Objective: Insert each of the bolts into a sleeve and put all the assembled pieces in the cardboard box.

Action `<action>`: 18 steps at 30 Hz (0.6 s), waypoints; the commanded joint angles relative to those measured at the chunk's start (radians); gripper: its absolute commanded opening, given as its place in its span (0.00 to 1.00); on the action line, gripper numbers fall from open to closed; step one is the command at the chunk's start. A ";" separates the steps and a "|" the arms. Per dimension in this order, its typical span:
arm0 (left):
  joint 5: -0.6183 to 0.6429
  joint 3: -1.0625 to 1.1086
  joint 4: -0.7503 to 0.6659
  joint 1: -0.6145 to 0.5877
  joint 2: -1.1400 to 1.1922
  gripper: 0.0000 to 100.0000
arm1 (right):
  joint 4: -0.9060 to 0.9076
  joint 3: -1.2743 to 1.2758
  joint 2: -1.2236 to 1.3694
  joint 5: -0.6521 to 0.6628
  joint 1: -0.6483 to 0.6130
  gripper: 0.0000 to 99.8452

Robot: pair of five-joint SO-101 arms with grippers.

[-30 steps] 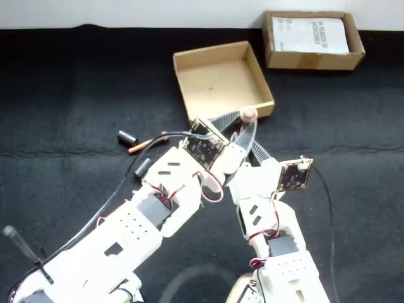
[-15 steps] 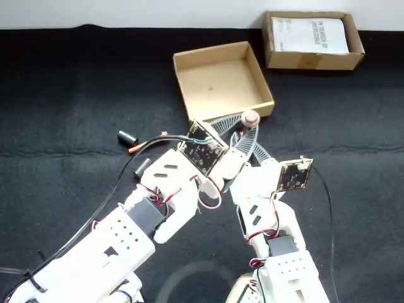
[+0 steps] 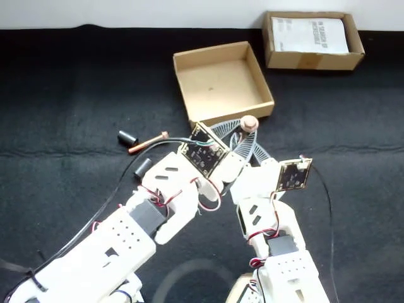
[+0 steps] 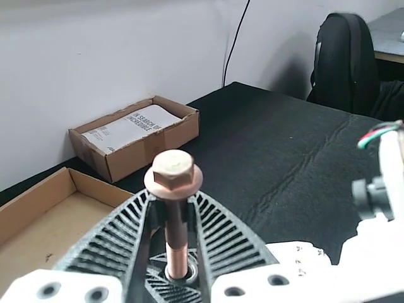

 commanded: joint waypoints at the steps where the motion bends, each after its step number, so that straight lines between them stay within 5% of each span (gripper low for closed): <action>1: 0.015 -0.048 -0.083 0.005 0.054 0.01 | 0.001 0.128 -0.001 -0.005 -0.005 0.01; 18: 0.052 -0.111 0.089 0.002 0.045 0.01 | 0.002 0.127 -0.001 -0.002 -0.004 0.01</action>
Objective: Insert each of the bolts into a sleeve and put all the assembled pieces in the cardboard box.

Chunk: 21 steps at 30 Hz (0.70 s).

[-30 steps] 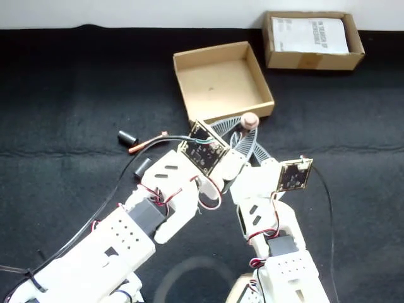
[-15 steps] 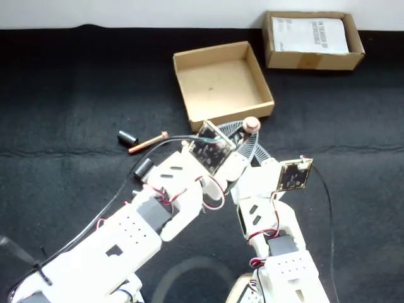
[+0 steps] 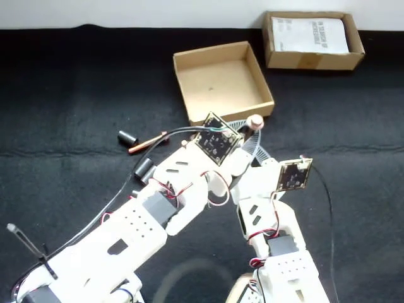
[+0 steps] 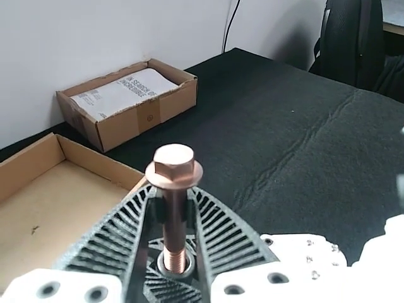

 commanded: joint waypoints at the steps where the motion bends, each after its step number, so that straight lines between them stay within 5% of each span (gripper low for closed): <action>1: 0.006 -0.056 0.106 0.005 -0.088 0.01 | 0.001 0.127 0.001 -0.002 -0.005 0.01; 6: 0.006 -0.056 0.298 0.004 -0.173 0.03 | 0.001 0.122 0.002 0.000 -0.005 0.01; 12: 0.012 -0.056 0.437 0.004 -0.219 0.20 | 0.058 0.108 0.002 0.000 -0.005 0.01; 21: 0.012 -0.050 0.488 -0.004 -0.234 0.21 | 0.108 0.051 -0.002 -0.002 -0.002 0.01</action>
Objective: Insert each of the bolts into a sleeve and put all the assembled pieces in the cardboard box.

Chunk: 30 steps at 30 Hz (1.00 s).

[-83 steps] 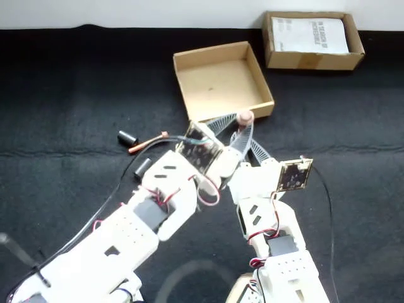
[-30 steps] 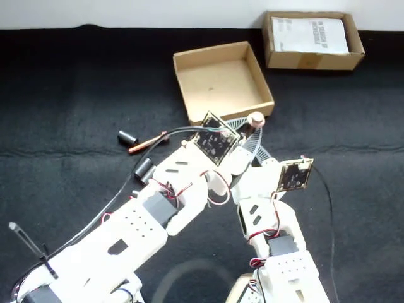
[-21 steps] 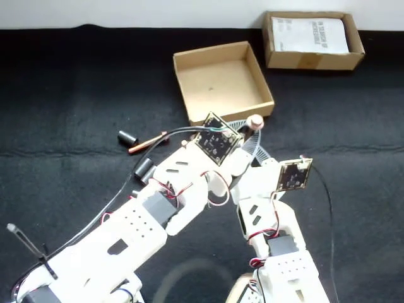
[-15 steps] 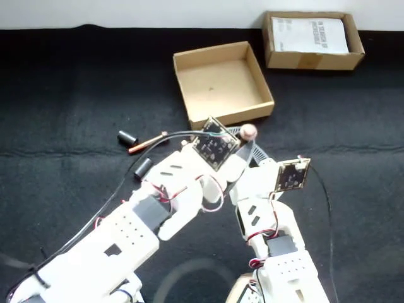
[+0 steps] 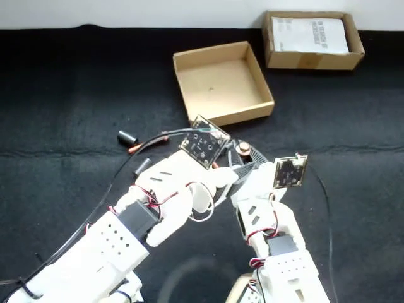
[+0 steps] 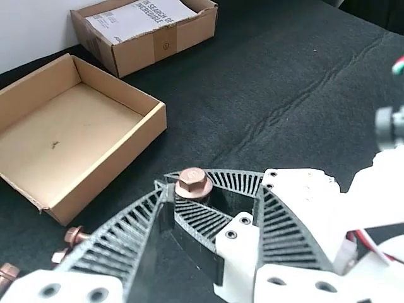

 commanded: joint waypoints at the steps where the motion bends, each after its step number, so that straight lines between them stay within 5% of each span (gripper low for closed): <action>1: 0.003 -0.041 0.003 -0.013 -0.021 0.21 | 0.002 0.050 -0.002 -0.002 -0.002 0.01; 12: 0.002 -0.041 0.005 -0.180 -0.268 0.20 | 0.002 0.050 -0.001 0.000 -0.002 0.01; 18: -0.002 0.015 0.086 -0.372 -0.418 0.01 | 0.002 0.050 -0.001 0.000 -0.002 0.01; 22: -0.002 0.131 0.170 -0.486 -0.521 0.01 | 0.008 0.038 -0.001 -0.002 -0.002 0.01; 30: 0.002 0.490 0.181 -0.624 -0.802 0.01 | 0.311 -0.208 0.001 -0.069 -0.002 0.01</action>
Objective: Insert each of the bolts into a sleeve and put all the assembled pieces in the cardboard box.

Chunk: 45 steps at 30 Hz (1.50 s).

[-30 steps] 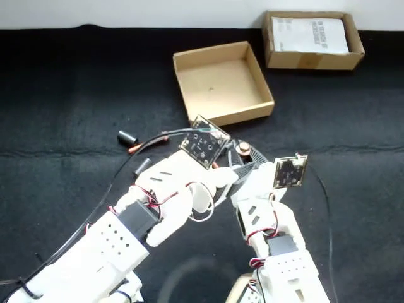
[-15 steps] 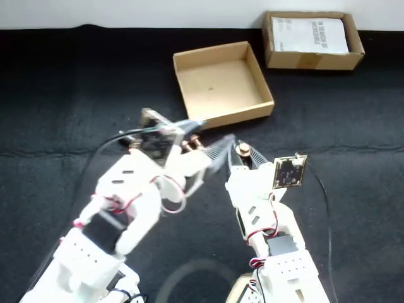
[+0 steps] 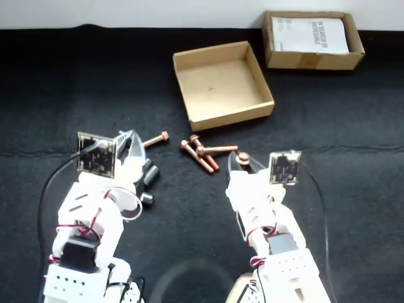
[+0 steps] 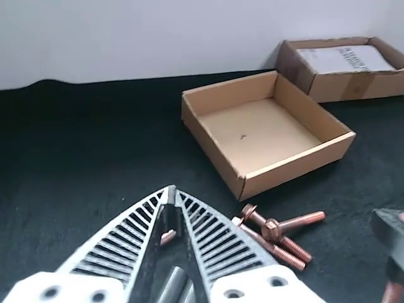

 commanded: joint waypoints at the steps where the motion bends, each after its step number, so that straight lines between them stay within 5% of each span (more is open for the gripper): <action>1: 0.006 0.130 0.003 -0.051 -0.140 0.01 | 0.090 -0.151 -0.001 -0.038 -0.002 0.01; 8: 0.009 0.278 0.005 -0.110 -0.222 0.01 | 0.203 -0.252 0.001 -0.038 -0.004 0.01; 16: 0.163 0.335 0.052 -0.114 -0.220 0.01 | 0.309 -0.367 0.042 -0.037 -0.005 0.01; 28: 0.218 0.335 0.230 -0.114 -0.220 0.01 | 0.344 -0.766 0.469 -0.040 -0.005 0.01; 45: 0.218 0.335 0.270 -0.114 -0.214 0.01 | 0.427 -1.402 1.113 -0.040 -0.025 0.01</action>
